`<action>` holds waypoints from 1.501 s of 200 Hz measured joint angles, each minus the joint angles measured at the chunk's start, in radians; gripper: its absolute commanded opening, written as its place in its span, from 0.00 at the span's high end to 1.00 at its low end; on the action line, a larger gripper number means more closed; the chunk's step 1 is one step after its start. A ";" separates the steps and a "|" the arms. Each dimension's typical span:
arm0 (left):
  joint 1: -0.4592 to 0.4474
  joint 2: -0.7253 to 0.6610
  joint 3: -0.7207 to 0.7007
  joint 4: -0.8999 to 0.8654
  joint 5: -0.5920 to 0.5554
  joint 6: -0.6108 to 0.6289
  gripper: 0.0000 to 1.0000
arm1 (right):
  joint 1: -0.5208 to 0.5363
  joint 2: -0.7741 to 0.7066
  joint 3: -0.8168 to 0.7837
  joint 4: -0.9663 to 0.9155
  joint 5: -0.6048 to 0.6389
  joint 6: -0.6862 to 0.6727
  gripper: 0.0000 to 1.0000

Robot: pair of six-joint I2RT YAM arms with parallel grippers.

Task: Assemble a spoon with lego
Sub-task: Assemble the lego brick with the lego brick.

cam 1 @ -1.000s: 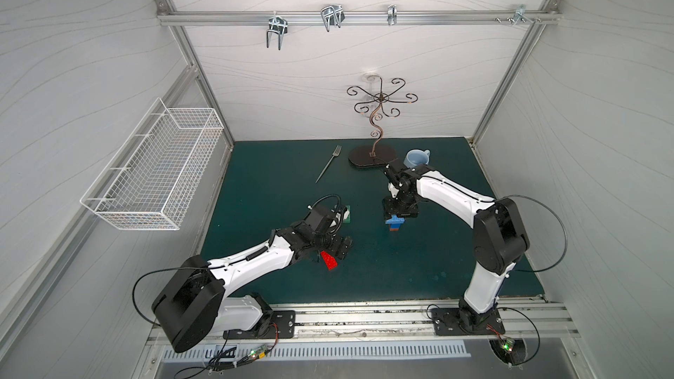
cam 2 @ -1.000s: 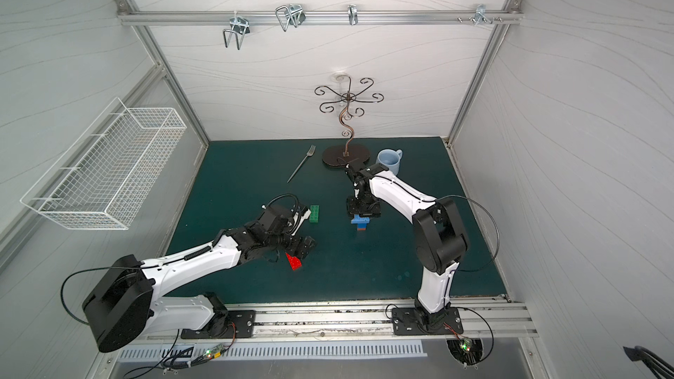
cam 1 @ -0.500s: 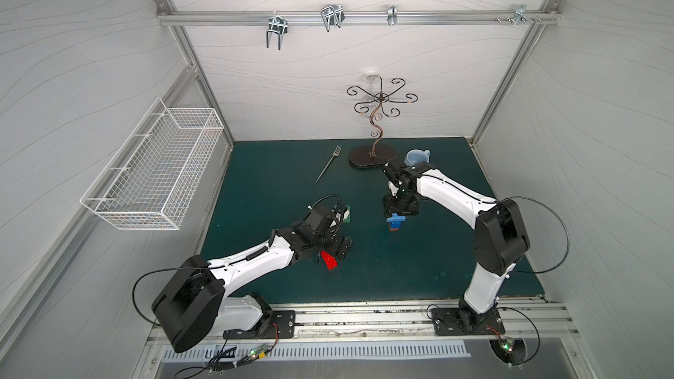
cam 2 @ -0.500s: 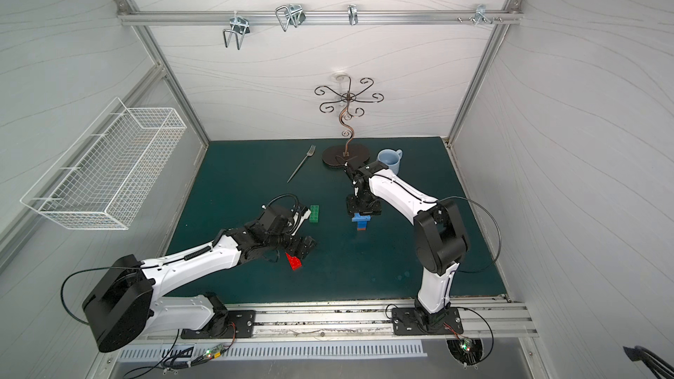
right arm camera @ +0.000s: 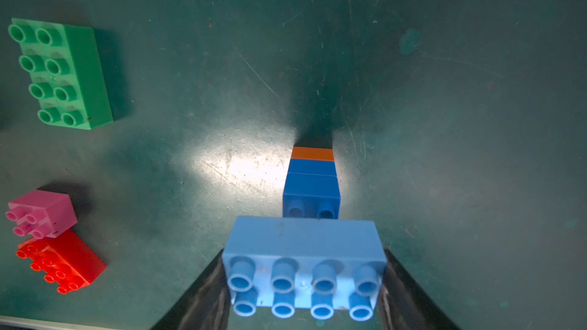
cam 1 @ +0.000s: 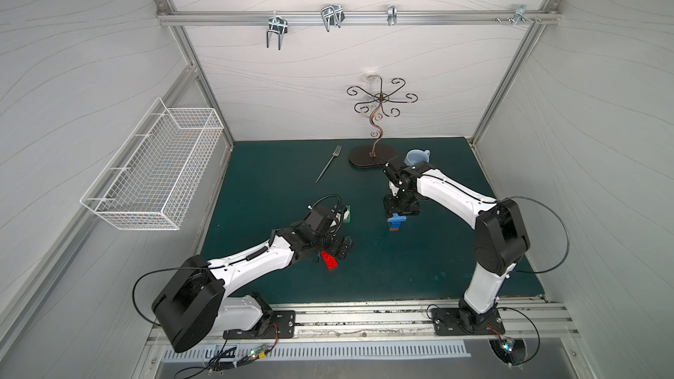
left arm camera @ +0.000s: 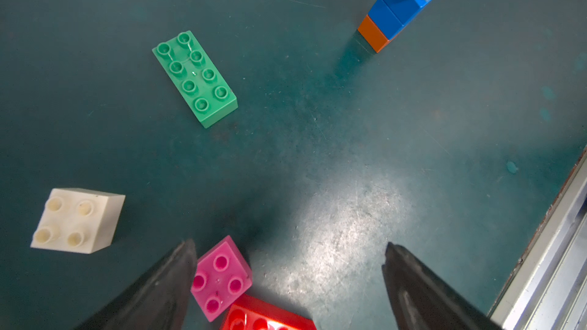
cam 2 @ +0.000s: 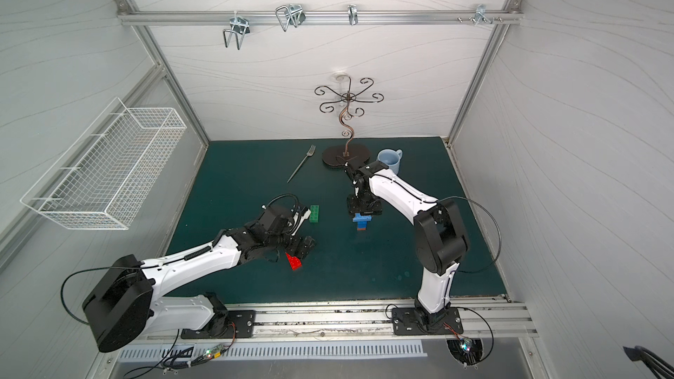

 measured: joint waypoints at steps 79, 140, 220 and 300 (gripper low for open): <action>0.000 0.000 0.000 0.000 0.000 -0.002 0.03 | -0.004 0.010 -0.012 0.017 -0.002 -0.003 0.37; 0.000 0.000 0.000 0.000 -0.002 -0.010 0.03 | -0.009 0.019 -0.027 0.039 -0.011 -0.003 0.38; 0.000 0.000 0.000 0.000 -0.006 -0.011 0.03 | -0.007 0.019 -0.032 0.044 -0.014 -0.036 0.38; 0.000 0.000 0.000 0.000 -0.009 -0.010 0.03 | -0.011 0.019 -0.034 0.045 -0.026 -0.069 0.38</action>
